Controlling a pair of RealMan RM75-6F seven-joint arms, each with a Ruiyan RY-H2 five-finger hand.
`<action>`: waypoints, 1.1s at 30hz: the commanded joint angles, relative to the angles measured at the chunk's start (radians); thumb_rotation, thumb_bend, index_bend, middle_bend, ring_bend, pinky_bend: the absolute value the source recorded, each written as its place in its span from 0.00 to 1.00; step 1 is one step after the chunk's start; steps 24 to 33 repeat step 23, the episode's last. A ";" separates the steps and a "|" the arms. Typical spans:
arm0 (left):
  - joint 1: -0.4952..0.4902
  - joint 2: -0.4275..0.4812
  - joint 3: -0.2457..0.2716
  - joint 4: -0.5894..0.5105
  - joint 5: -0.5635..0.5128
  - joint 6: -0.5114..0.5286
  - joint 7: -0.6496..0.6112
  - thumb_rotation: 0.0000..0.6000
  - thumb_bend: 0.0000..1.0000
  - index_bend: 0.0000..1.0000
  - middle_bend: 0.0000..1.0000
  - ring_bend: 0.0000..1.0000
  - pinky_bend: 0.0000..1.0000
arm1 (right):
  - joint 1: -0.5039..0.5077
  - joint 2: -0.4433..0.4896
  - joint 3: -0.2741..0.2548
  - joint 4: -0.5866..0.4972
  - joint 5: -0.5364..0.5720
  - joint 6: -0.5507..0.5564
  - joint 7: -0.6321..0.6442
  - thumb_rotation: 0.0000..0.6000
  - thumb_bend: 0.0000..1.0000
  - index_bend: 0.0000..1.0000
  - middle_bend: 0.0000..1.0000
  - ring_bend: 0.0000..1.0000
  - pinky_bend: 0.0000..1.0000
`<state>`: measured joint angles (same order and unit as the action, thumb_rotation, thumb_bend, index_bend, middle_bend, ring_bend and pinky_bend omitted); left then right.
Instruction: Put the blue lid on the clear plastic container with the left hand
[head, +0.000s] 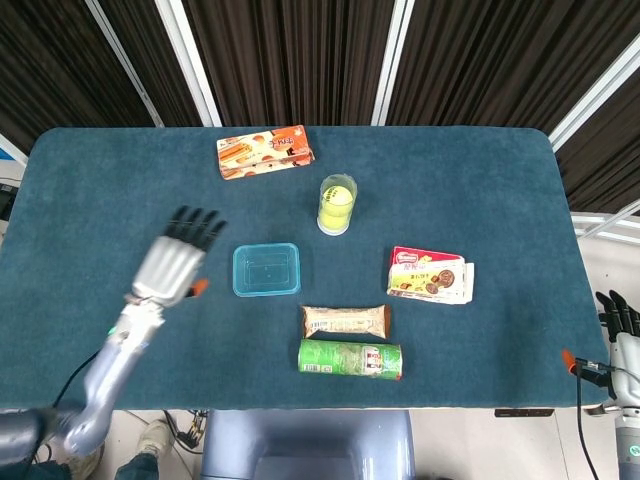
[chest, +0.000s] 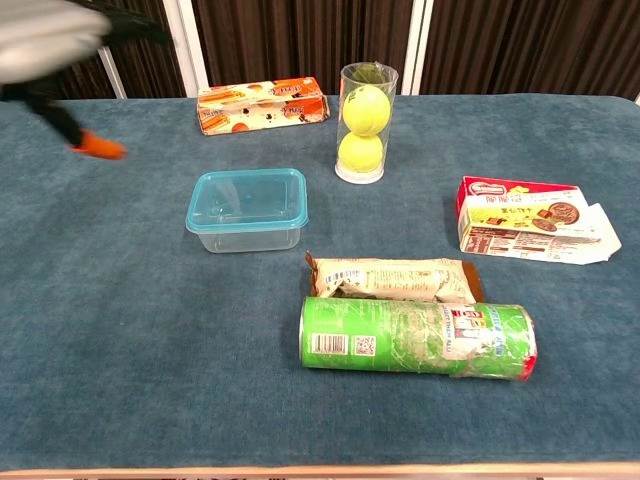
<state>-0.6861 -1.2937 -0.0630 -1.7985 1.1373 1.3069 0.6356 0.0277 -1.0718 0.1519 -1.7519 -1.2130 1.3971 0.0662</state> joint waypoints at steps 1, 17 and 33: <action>0.158 0.097 0.076 -0.078 0.071 0.156 -0.086 1.00 0.17 0.08 0.02 0.00 0.00 | 0.002 0.004 -0.004 0.005 -0.012 -0.003 0.006 1.00 0.29 0.10 0.00 0.00 0.00; 0.471 0.122 0.172 0.139 0.217 0.332 -0.568 1.00 0.17 0.08 0.02 0.00 0.00 | 0.015 -0.017 -0.018 0.033 -0.084 0.015 -0.015 1.00 0.29 0.10 0.00 0.00 0.00; 0.497 0.130 0.146 0.160 0.236 0.329 -0.611 1.00 0.17 0.09 0.02 0.00 0.00 | 0.020 -0.019 -0.022 0.032 -0.091 0.009 -0.019 1.00 0.29 0.10 0.00 0.00 0.00</action>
